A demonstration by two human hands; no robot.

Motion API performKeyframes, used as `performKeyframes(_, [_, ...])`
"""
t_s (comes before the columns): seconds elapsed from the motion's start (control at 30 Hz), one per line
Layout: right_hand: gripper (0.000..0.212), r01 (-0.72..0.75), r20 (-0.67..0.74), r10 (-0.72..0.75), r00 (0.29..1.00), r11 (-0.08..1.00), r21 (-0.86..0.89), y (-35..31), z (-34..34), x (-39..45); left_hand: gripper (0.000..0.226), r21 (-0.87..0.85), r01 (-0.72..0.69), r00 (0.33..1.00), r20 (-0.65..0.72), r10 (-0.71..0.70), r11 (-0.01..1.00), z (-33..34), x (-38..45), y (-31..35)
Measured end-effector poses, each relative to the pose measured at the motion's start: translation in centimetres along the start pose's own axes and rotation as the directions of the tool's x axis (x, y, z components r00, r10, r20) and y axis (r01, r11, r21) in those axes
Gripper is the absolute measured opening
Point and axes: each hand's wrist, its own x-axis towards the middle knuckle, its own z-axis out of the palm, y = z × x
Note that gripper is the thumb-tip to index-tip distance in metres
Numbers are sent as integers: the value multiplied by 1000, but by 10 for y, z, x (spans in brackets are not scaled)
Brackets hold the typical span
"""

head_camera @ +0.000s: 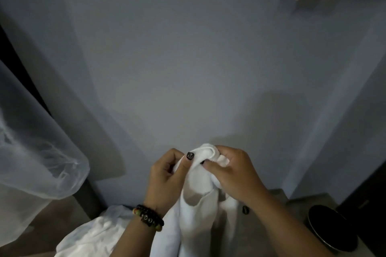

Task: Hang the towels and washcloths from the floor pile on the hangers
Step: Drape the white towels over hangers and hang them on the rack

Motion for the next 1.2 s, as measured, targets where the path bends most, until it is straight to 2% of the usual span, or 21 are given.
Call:
performKeyframes(0.17, [25,-1,-88,6,996,998,59,14,-46,39,48,27,40,999,19,-41,999,34,22,-29])
performKeyframes(0.3, [21,16,-154,-2,988,996,91,24,-82,61,40,93,49,996,76,-56,994,66,34,-40])
performKeyframes(0.4, [4,19,-230,1,973,996,86,38,-114,74,29,189,68,985,144,-96,980,96,41,-45])
performKeyframes(0.53, [7,21,-283,-20,959,1000,0,62,-152,92,27,126,166,982,66,-175,978,128,57,-48])
performKeyframes(0.63, [19,-35,-286,-14,958,985,-166,88,-170,104,24,62,142,990,-17,-142,988,141,74,-35])
performKeyframes(0.7, [12,-86,-279,6,960,958,-275,104,-179,107,25,48,107,992,-68,-103,993,147,82,-24])
performKeyframes(0.73, [15,-103,-255,31,966,956,-274,109,-181,108,24,45,90,993,-83,-86,995,150,85,-20])
performKeyframes(0.8, [53,-115,-118,95,988,977,-182,115,-180,105,23,50,61,994,-93,-56,997,156,89,-11])
performKeyframes(0.87, [82,-81,60,91,994,985,-153,114,-168,102,22,38,37,998,-61,-35,999,162,92,-1])
performKeyframes(0.93, [92,-15,175,42,984,989,-150,109,-147,99,23,-8,10,1000,21,-10,1000,166,94,9])
performKeyframes(0.97, [86,8,205,17,979,993,-119,107,-136,98,25,-36,-4,998,60,7,999,167,95,14])
performKeyframes(1.0, [71,18,217,-2,976,997,-69,105,-126,99,26,-63,-16,996,86,22,998,168,97,18])
performKeyframes(1.07, [28,43,172,-38,984,999,-29,105,-110,105,26,-93,-41,995,87,49,995,166,100,21])
performKeyframes(1.1, [13,66,122,-61,991,997,-39,104,-107,108,26,-87,-52,996,72,59,995,162,102,20])
performKeyframes(1.13, [17,87,58,-84,995,995,-39,102,-104,110,23,-72,-58,996,57,63,996,157,104,17])
performKeyframes(1.2, [36,100,-35,-100,994,995,1,98,-101,114,22,-26,-52,997,46,54,998,142,106,6])
